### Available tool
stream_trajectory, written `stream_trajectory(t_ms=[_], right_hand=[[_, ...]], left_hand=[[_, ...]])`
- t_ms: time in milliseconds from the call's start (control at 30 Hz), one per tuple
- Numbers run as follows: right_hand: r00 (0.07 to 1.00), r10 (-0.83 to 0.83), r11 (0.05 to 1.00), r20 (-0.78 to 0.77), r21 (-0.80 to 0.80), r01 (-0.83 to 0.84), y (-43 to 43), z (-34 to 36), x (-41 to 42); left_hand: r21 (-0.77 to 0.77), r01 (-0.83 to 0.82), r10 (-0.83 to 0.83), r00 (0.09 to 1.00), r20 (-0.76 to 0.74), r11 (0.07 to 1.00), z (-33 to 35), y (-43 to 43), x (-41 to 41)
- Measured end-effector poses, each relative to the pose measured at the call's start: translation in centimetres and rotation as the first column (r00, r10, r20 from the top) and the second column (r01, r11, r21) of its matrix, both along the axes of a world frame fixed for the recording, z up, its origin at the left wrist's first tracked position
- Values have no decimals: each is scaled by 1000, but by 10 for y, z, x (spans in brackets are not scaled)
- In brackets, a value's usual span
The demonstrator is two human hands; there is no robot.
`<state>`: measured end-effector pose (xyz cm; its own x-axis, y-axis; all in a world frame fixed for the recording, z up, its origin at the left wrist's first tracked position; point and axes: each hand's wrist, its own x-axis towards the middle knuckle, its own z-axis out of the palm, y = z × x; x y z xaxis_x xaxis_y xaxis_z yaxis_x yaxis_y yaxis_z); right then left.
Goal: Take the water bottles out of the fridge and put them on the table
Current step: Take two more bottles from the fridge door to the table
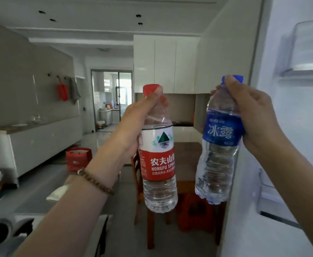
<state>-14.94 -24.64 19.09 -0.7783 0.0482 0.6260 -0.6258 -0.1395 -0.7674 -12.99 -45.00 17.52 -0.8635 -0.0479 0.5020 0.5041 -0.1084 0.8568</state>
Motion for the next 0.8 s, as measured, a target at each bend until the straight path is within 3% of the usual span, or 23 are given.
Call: stream_trajectory(t_ms=[233,600,800], right_hand=[[991,64,995,114,74,-73,-97,-42,-66],[958,139,979,251,113,-171,-172,-100,-241],[977,71,970,200,213,-114,-192,-115,-372]], left_hand=[[-21,-149,150,986,72,989,-40,-81,-54],[90,-208,196,972,126,974,-105,-149,-210],[-42,-308,310,949,59,950,-109,-171,-319]])
